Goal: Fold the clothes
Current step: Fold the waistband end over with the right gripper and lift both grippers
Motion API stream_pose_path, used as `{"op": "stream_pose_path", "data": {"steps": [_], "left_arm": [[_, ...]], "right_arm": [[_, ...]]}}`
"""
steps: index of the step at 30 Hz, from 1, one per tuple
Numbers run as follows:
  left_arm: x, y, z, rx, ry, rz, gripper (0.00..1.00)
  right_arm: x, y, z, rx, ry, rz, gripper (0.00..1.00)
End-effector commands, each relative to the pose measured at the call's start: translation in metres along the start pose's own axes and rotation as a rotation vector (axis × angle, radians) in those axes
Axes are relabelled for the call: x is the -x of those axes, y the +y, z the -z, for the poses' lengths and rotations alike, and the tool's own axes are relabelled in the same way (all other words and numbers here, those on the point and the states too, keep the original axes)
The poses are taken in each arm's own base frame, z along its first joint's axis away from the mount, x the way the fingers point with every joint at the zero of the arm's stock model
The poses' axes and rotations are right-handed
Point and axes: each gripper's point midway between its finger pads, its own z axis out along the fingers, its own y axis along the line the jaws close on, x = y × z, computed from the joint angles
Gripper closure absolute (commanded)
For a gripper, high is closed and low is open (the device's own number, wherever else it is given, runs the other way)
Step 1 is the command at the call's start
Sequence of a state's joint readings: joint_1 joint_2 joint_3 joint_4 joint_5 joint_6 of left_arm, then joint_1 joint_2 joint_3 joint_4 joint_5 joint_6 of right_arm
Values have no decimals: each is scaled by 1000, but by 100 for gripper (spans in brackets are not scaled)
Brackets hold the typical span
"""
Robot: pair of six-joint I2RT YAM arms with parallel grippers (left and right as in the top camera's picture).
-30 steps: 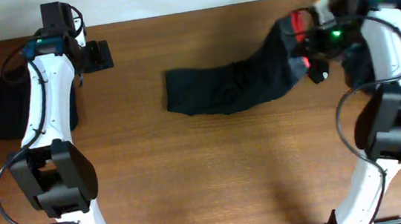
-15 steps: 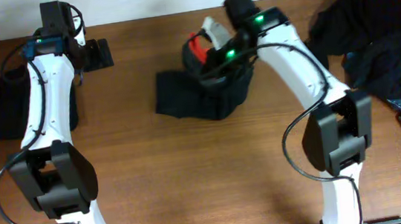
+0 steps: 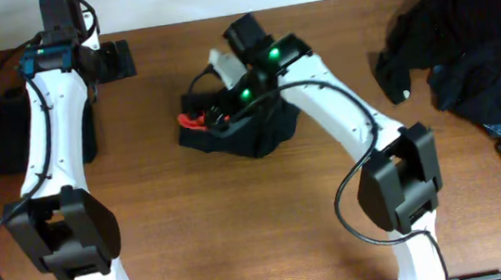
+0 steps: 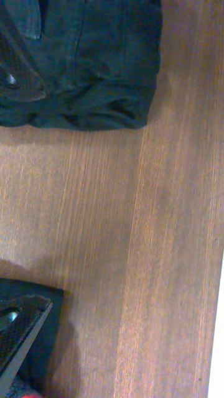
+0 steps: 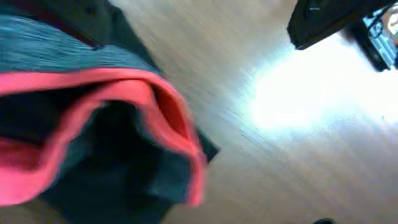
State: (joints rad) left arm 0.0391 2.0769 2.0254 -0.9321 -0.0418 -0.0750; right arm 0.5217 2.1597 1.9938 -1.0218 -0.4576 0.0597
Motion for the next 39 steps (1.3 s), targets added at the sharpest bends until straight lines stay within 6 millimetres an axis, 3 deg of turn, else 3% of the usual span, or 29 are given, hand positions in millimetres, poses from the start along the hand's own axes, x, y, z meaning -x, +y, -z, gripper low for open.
{"op": "stream_pose_path", "data": {"steps": [1, 4, 5, 8, 10, 12, 14, 16, 19, 22, 23, 25, 28, 32, 36, 39], "left_arm": [[18, 16, 27, 4, -70, 29, 1], [18, 10, 30, -50, -68, 33, 1], [17, 2, 30, -92, -62, 30, 1], [11, -31, 33, -213, -40, 4, 1], [2, -62, 36, -263, -17, -71, 1], [-8, -91, 38, -294, 1, -171, 1], [-21, -125, 41, -328, 14, -279, 3], [-34, -147, 39, -327, 41, -328, 11], [-50, -164, 27, -301, 84, -389, 36], [-66, -179, 12, -314, 130, -416, 57], [-71, -182, 5, -314, 148, -421, 69], [-76, -182, -3, -306, 165, -423, 80], [-78, -174, -17, -293, 185, -408, 83], [-93, -177, -28, -339, 248, -397, 99], [-120, -189, -35, -389, 336, -438, 99], [-154, -188, -21, -413, 467, -515, 99]], "right_arm": [[10, 24, 12, 59, -41, 36, 0], [15, 9, 21, 51, -64, 10, 0], [20, -4, 30, 41, -84, -14, 0], [32, -43, 77, 8, -155, -85, 1], [30, -76, 105, -38, -177, -159, 1], [16, -104, 115, -57, -155, -241, 1], [0, -121, 115, -64, -102, -261, 1], [-10, -127, 111, -80, -67, -258, 1], [-15, -134, 108, -112, -50, -266, 1], [-18, -135, 105, -109, -39, -272, 1], [-20, -135, 103, -108, -34, -275, 1], [-22, -135, 102, -106, -28, -272, 0], [-20, -125, 96, -100, -16, -196, 2], [-15, -121, 93, -106, -24, -158, 3], [-11, -128, 97, -107, -51, -162, 3], [-13, -134, 100, -116, -52, -176, 3]]}}
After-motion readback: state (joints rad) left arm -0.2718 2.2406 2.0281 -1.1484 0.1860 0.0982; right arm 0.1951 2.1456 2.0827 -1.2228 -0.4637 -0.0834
